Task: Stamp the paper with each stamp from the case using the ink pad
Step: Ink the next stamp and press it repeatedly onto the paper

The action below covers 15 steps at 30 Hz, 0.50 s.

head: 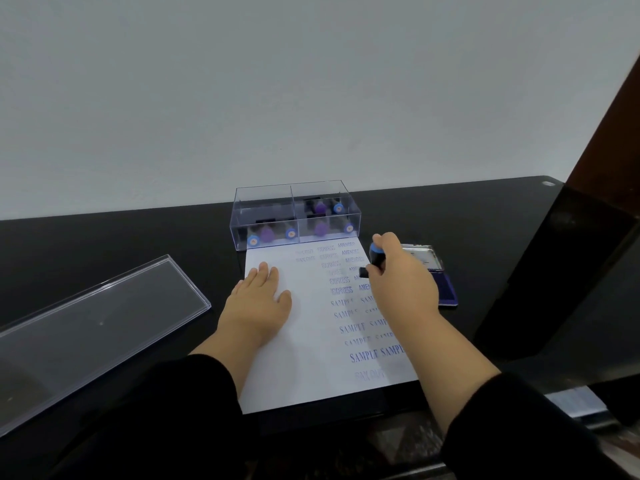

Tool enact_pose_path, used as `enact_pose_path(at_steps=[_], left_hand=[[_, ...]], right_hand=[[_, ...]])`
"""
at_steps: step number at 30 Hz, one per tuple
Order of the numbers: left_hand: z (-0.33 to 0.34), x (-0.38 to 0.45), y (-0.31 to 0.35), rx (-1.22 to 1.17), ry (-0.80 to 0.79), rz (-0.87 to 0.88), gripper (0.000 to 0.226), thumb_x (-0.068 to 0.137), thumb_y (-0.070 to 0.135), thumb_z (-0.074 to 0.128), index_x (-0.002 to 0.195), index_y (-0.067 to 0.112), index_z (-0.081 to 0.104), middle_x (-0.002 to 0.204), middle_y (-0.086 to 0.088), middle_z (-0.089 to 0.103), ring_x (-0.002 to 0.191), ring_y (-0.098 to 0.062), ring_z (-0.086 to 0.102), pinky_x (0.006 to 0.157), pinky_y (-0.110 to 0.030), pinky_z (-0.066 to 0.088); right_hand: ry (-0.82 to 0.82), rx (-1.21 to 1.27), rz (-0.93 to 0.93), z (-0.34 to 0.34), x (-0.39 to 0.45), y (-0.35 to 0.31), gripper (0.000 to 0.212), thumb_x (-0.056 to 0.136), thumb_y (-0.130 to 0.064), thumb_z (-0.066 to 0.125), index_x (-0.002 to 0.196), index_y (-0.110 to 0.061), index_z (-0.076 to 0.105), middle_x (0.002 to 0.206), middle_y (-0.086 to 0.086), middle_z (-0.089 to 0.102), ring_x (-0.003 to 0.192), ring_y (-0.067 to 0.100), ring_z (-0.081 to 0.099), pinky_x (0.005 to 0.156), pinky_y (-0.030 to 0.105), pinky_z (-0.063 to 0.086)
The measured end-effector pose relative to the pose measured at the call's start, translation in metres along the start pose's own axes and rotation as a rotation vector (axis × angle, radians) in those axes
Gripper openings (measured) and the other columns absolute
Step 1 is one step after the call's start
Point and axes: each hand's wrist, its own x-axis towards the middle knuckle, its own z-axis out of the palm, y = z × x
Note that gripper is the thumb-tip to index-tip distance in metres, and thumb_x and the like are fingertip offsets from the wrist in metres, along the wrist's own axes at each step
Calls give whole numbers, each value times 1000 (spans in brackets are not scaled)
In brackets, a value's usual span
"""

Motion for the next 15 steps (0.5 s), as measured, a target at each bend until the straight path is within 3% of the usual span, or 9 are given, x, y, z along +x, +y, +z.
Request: enact_pose_path(at_steps=[5, 11, 15], left_hand=[[-2, -3, 0, -29, 22, 6, 60, 102, 40, 21, 152, 16, 0, 159, 2, -8, 147, -13, -5, 117, -29, -3], [-1, 0, 0, -35, 30, 10, 60, 101, 40, 22, 152, 17, 0, 160, 1, -8, 147, -14, -5, 117, -29, -2], [0, 2, 0, -37, 32, 3, 60, 101, 40, 22, 152, 18, -1, 160, 2, -8, 147, -14, -6, 117, -31, -2]], right_hand=[[-33, 42, -75, 14, 12, -18, 28, 95, -20, 52, 121, -21, 43, 94, 4, 60, 78, 23, 54, 62, 34, 44], [-58, 91, -165, 33, 39, -38, 34, 93, -19, 53, 126, -24, 44, 99, 4, 63, 89, 26, 60, 73, 39, 51], [-70, 106, -195, 52, 52, -43, 36, 94, -20, 52, 129, -25, 43, 100, 3, 63, 88, 24, 59, 72, 34, 48]])
